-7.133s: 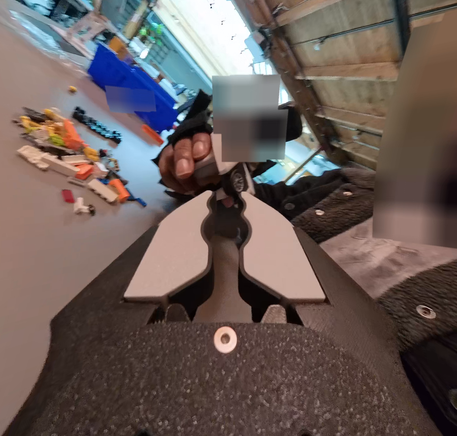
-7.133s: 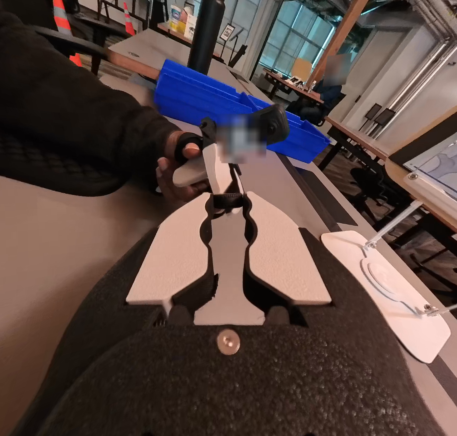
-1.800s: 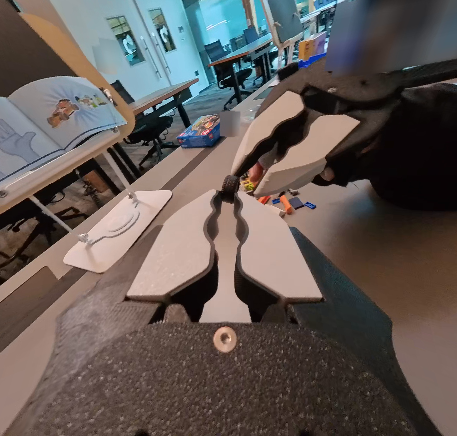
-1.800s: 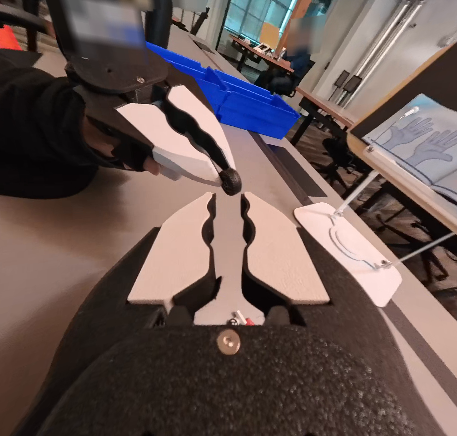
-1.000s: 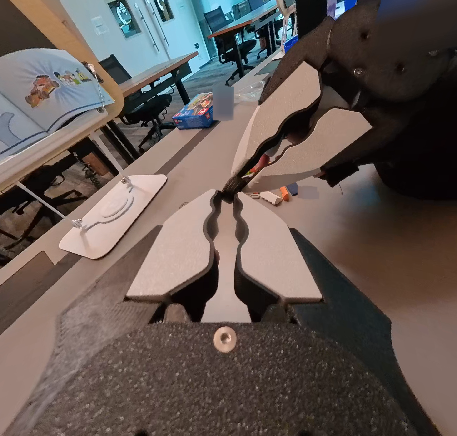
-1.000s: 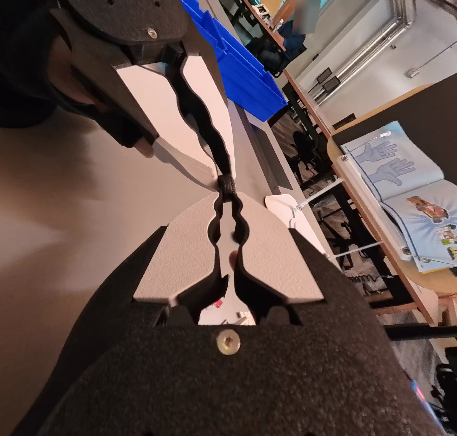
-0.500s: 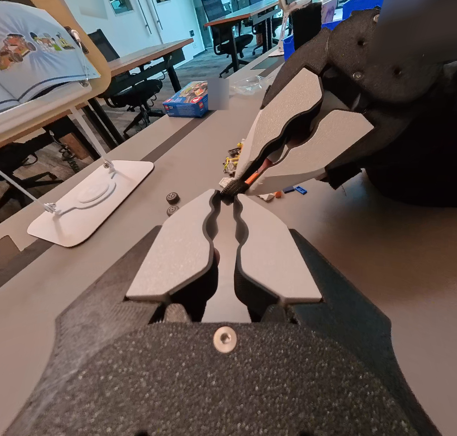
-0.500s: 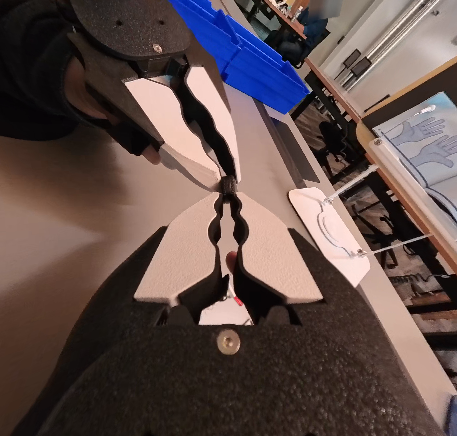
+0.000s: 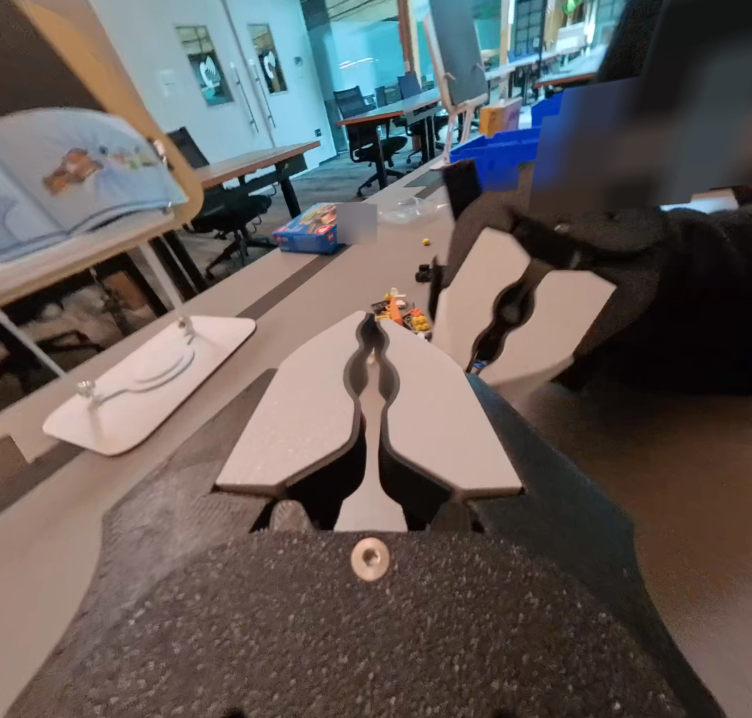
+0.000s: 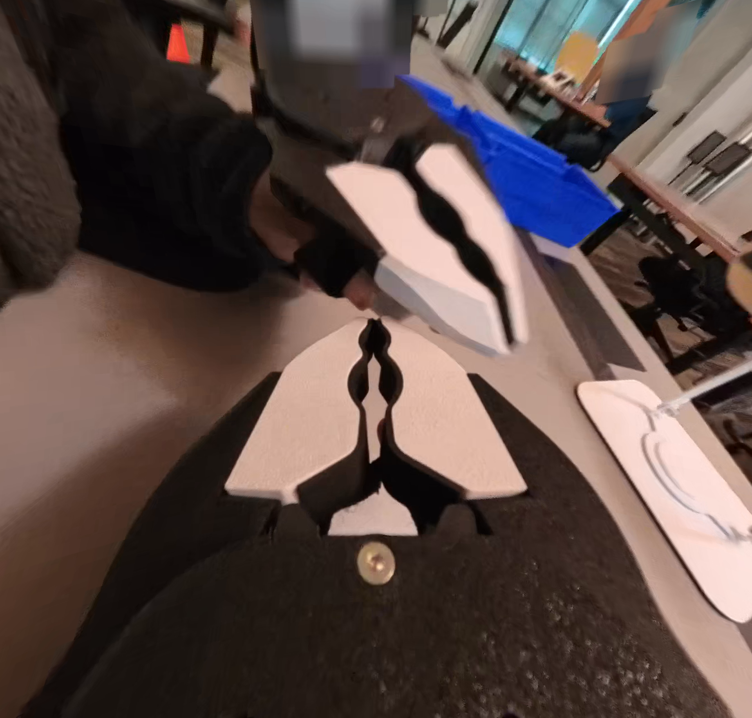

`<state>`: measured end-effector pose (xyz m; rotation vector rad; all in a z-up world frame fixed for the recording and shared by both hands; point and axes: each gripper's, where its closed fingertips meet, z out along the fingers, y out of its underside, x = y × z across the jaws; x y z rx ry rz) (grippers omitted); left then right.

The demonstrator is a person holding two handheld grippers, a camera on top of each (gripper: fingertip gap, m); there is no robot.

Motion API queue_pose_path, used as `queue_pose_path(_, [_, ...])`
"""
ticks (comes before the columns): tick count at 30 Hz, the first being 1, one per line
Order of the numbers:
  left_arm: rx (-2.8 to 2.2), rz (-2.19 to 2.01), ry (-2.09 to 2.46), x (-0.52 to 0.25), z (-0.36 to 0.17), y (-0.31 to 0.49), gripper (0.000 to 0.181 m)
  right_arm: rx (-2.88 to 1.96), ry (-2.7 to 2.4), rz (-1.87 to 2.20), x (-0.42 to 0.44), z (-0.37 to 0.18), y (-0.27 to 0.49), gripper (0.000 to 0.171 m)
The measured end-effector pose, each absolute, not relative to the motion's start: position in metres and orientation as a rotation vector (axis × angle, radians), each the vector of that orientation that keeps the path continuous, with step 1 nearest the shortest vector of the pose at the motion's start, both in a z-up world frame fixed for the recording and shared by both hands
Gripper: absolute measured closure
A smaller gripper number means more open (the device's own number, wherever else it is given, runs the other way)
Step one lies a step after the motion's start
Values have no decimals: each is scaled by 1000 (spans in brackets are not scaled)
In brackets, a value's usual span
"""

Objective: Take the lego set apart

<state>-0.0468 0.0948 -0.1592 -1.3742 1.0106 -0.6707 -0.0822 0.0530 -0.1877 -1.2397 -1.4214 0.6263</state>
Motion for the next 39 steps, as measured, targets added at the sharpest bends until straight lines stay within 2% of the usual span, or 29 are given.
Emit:
queue_pose_path(7, [-1417,-664,910,-72,-151,118,181,-1273,-1326,548,-51,-172,83,171])
queue_pose_path(14, [-1665,-582,1023,-115,-189,151,181,-1419,-1280,487,-34,-196,107,171])
queue_pose_path(22, [-1928,-678,1241,-183,-217,117,165,-1495,-1304,517,-42,-219,109,163])
queue_pose_path(27, [-2112,-681,1518,-198,-269,68,142,-1509,-1308,524,-44,-223,110,163])
queue_pose_path(31, [-2142,-674,1605,-193,-295,53,136,-1512,-1335,516,-47,-229,108,163])
queue_pose_path(33, [-2143,-590,1605,-191,-303,60,140,-1517,-1351,509,-49,-232,106,164])
queue_pose_path(35, [-2139,-551,1622,-190,-307,63,157,-1522,-1368,510,-52,-236,105,164])
queue_pose_path(39, [-2011,-508,1607,-176,-298,70,160,-1529,-1381,540,-58,-239,100,165])
